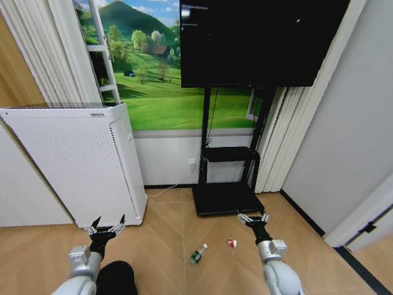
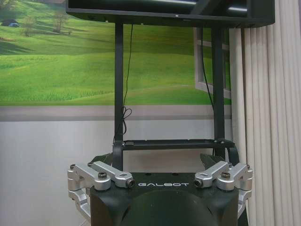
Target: Pick up the trash bin and place the garbage on the floor into it.
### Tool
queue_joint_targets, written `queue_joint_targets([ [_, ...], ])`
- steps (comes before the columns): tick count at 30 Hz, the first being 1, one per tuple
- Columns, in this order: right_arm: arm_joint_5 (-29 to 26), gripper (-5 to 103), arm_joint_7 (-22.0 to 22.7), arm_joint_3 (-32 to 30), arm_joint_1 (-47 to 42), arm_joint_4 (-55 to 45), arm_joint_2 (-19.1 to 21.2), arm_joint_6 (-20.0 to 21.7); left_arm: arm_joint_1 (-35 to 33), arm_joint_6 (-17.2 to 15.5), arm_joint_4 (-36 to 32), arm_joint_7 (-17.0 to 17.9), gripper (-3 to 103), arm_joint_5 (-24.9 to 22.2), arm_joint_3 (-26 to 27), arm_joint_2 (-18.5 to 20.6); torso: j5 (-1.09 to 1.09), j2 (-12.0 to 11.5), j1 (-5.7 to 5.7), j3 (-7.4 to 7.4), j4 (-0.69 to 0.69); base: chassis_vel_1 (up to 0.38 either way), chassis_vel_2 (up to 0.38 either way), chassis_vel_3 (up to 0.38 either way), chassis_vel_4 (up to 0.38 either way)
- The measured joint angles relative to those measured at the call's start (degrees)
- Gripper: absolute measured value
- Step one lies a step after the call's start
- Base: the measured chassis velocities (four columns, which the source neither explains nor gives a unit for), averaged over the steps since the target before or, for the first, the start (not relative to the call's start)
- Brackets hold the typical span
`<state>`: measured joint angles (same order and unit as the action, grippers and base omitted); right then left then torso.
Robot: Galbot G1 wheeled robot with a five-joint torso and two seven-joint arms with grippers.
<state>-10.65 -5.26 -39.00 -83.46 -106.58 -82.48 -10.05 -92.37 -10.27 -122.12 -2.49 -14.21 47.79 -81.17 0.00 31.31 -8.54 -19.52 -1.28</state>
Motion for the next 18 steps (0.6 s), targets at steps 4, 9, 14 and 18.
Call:
queue_joint_targets([
  [4,0.0,100,0.2,0.0,0.1,0.2,0.0,-0.1,0.8,2.3,1.2,0.3,100,0.3,0.2,-0.2,0.0,-0.8,0.3,0.49,0.0,0.0,0.0,0.0,0.0],
  [9,-0.2,100,0.0,0.0,0.5,0.4,0.0,-0.3,1.2,3.8,1.6,-0.4,100,1.3,0.6,-0.2,0.0,-1.9,0.75,1.14,0.0,0.0,0.0,0.0,0.0],
  [14,1.0,100,-7.5,-1.7,-0.9,-0.9,1.4,5.3,0.5,3.3,1.1,-3.4,100,3.3,0.9,0.1,0.0,-3.4,1.34,2.03,0.0,0.0,0.0,0.0,0.0],
  [18,1.2,100,-11.0,-2.5,-1.3,-1.0,2.1,6.4,0.2,2.9,0.6,-4.2,100,3.6,0.9,0.1,0.0,-4.0,1.6,2.43,-0.01,0.0,0.0,0.0,0.0],
])
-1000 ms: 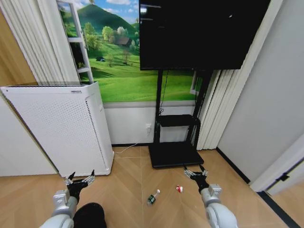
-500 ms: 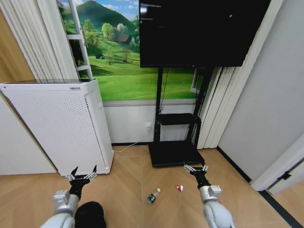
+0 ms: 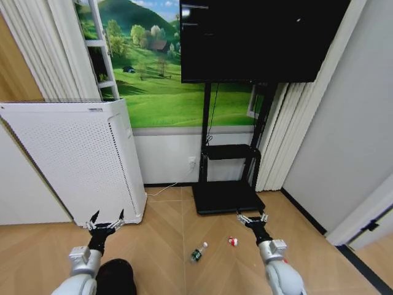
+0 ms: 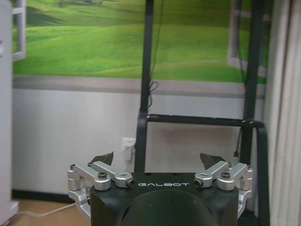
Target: Pick up the trash bin and place the garbage on the floor into it.
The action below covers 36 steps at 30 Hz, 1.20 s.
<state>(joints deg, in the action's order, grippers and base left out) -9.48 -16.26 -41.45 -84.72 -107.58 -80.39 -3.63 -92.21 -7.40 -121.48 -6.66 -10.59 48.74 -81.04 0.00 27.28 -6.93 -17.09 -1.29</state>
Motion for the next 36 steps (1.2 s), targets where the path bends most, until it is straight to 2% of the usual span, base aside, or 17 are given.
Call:
queue_joint_targets([
  [8,-1.2,100,-1.3,0.1,1.3,1.9,0.7,1.2,-0.5,-0.1,-0.9,-1.0,100,0.2,0.3,0.3,-0.01,-1.9,0.69,1.2,0.01,0.0,0.0,0.0,0.0],
  [20,-3.0,100,0.8,0.2,1.8,2.3,0.5,2.5,-0.2,0.0,-1.6,-1.4,100,0.7,0.3,0.3,0.0,-4.9,1.8,3.13,0.01,0.0,0.0,0.0,0.0],
  [36,-3.3,100,1.5,-0.1,1.4,1.9,0.3,2.2,-0.4,-0.2,-1.5,-1.5,100,0.9,0.3,0.3,0.0,-8.4,3.02,5.39,0.01,0.0,0.0,0.0,0.0],
])
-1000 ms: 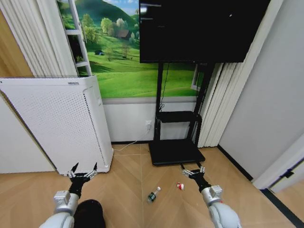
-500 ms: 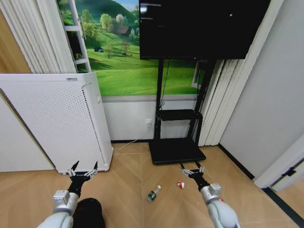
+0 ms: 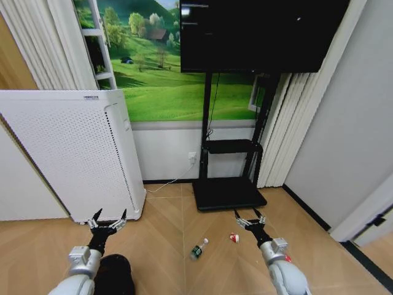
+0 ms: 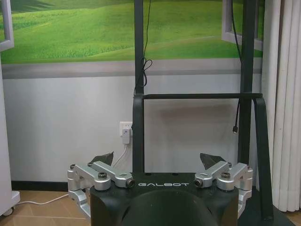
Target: Pick up the trash bin and place the garbage on the floor into it.
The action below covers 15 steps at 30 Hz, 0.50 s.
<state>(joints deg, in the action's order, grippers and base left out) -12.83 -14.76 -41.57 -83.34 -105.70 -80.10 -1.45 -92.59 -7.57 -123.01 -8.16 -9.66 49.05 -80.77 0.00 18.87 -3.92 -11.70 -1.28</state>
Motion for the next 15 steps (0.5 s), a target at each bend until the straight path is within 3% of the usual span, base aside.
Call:
queue_joint_targets([
  [15,-0.1,100,0.3,0.1,0.2,0.0,0.0,-0.2,0.1,-0.2,0.3,0.0,100,0.2,0.0,0.0,0.0,-3.3,1.09,2.24,0.0,0.0,0.0,0.0,0.0],
])
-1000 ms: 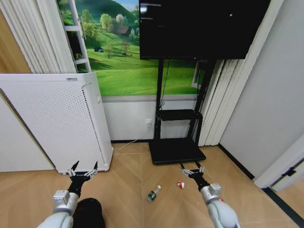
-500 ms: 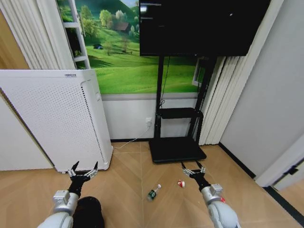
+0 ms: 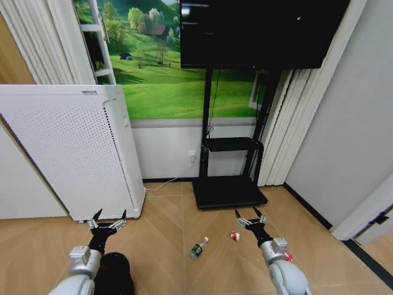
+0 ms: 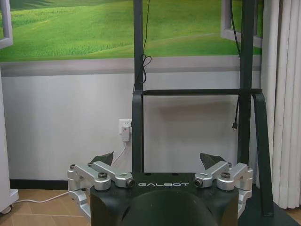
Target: Pick up the trash bin and place the garbage on the floor into it.
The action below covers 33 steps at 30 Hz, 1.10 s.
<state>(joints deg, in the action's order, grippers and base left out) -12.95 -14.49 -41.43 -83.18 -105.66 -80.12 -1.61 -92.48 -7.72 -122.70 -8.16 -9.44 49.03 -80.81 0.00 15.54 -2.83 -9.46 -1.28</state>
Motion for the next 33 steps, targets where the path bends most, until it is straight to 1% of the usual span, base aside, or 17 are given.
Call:
queue_joint_targets([
  [6,0.0,100,0.0,0.0,0.0,0.0,0.1,0.0,0.0,-0.1,0.0,0.0,100,0.4,0.0,0.0,0.0,-1.1,0.36,0.77,0.0,0.0,0.0,0.0,0.0],
  [8,-0.1,100,0.1,0.0,-0.1,0.0,0.1,0.0,-0.1,-0.1,0.0,0.0,100,0.5,0.0,0.0,0.0,-2.1,0.62,1.45,0.0,0.0,0.0,0.0,0.0],
  [16,-0.1,100,0.1,0.0,-0.3,0.0,0.0,-0.2,-0.2,-0.1,0.0,-0.1,100,0.5,0.0,0.0,0.0,-3.6,1.11,2.49,0.0,0.0,0.0,0.0,0.0],
  [18,-0.1,100,0.2,0.0,-0.4,0.0,0.0,-0.2,-0.2,-0.1,0.0,-0.1,100,0.6,0.0,0.0,0.0,-4.3,1.32,2.99,0.0,0.0,0.0,0.0,0.0],
  [21,-0.1,100,0.2,0.0,-0.4,0.0,0.0,-0.2,-0.2,-0.1,0.0,-0.4,100,0.7,0.1,0.0,0.0,-4.6,1.43,3.23,0.0,0.0,0.0,0.0,0.0],
  [23,-0.1,100,0.4,0.0,-0.4,0.0,0.0,-0.2,-0.2,-0.1,0.2,-0.6,100,0.7,0.2,0.0,0.0,-5.4,1.6,3.79,0.0,0.0,0.0,0.0,0.0],
  [26,-0.1,100,0.5,0.0,-0.4,0.0,0.0,-0.2,-0.2,-0.1,0.3,-0.6,100,0.7,0.2,0.0,0.0,-5.8,1.69,4.06,0.0,0.0,0.0,0.0,0.0],
  [27,-0.1,100,0.6,0.1,-0.3,0.0,0.0,-0.2,-0.1,0.0,0.4,-0.6,100,0.7,0.2,0.0,0.0,-6.1,1.78,4.32,0.0,0.0,0.0,0.0,0.0],
  [28,-0.1,100,0.8,0.2,-0.2,0.0,-0.1,-0.1,0.0,1.1,1.1,0.3,100,0.9,0.0,0.0,0.01,-6.9,1.92,4.97,0.0,0.0,0.0,0.0,0.0],
  [29,-0.1,100,1.2,0.2,-0.1,0.2,-0.2,0.0,-0.4,0.2,0.9,1.3,100,1.3,0.2,-0.2,0.0,-7.1,1.95,5.17,-0.01,0.0,0.0,0.0,0.0],
  [30,-0.1,100,1.2,0.2,-0.1,0.2,-0.2,0.0,-0.4,0.2,0.9,1.3,100,1.3,0.2,-0.2,0.0,-7.1,1.95,5.17,-0.01,0.0,0.0,0.0,0.0],
  [31,-0.1,100,1.5,0.2,-0.1,0.3,-0.3,0.1,-1.3,-1.0,0.2,1.7,100,1.2,0.7,-0.3,0.01,-7.2,1.95,5.22,0.0,0.0,0.0,0.0,0.0],
  [33,-0.2,100,1.6,0.2,-0.1,0.4,-0.3,0.1,-2.1,-1.5,-0.5,1.7,100,0.7,1.1,-0.3,0.0,-7.2,1.96,5.24,0.0,0.0,0.0,0.0,0.0],
])
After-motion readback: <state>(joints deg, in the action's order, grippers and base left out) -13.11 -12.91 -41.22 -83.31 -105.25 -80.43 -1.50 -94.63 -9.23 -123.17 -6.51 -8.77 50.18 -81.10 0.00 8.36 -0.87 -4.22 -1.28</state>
